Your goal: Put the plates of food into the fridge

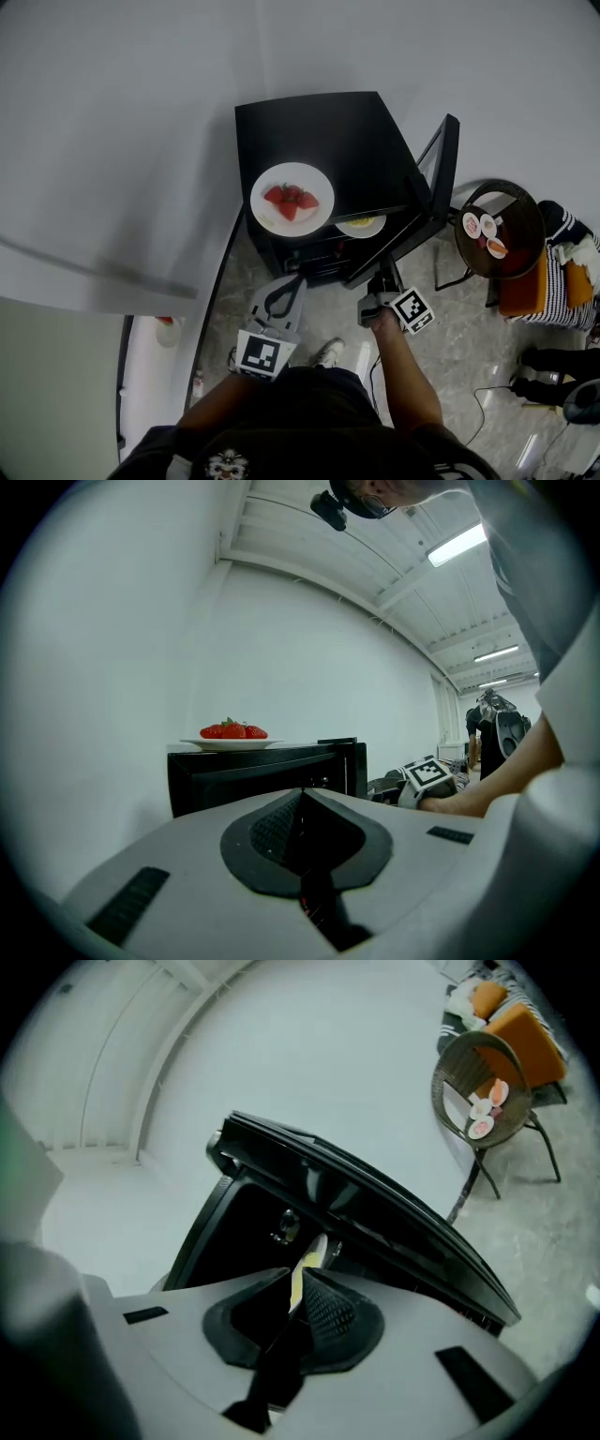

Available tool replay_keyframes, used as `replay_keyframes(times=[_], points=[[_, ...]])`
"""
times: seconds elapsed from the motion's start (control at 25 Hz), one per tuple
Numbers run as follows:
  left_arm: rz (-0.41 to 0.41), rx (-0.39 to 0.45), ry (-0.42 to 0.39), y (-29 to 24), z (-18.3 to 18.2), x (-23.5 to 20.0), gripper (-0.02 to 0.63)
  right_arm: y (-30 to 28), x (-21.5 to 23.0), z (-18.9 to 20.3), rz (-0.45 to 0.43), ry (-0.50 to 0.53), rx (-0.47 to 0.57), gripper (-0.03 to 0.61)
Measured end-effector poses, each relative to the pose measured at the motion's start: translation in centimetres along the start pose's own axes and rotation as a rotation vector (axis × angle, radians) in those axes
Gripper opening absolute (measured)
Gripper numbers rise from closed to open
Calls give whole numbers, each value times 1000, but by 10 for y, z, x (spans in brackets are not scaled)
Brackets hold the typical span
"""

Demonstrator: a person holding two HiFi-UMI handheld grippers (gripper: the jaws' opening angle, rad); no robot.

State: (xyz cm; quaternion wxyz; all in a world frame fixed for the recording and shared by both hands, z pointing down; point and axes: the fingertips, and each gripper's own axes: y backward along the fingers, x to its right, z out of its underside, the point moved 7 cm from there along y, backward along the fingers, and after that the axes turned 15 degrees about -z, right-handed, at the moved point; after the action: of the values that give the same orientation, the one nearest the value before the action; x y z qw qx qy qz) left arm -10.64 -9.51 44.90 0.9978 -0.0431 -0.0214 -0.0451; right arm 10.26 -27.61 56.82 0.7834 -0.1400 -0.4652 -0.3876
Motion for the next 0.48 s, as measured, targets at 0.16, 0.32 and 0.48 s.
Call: replay_keyframes(times=[0.16, 0.32, 0.48], points=[[-3, 0, 11, -1, 0, -1, 21, 12, -34, -9, -87, 194, -99, 35], [0, 8, 18, -5, -3, -1, 21, 12, -79, -18, -141, 482, -187, 29], [5, 19, 21, -6, -8, 1, 21, 7, -126, -21, -205, 775, -249, 26]])
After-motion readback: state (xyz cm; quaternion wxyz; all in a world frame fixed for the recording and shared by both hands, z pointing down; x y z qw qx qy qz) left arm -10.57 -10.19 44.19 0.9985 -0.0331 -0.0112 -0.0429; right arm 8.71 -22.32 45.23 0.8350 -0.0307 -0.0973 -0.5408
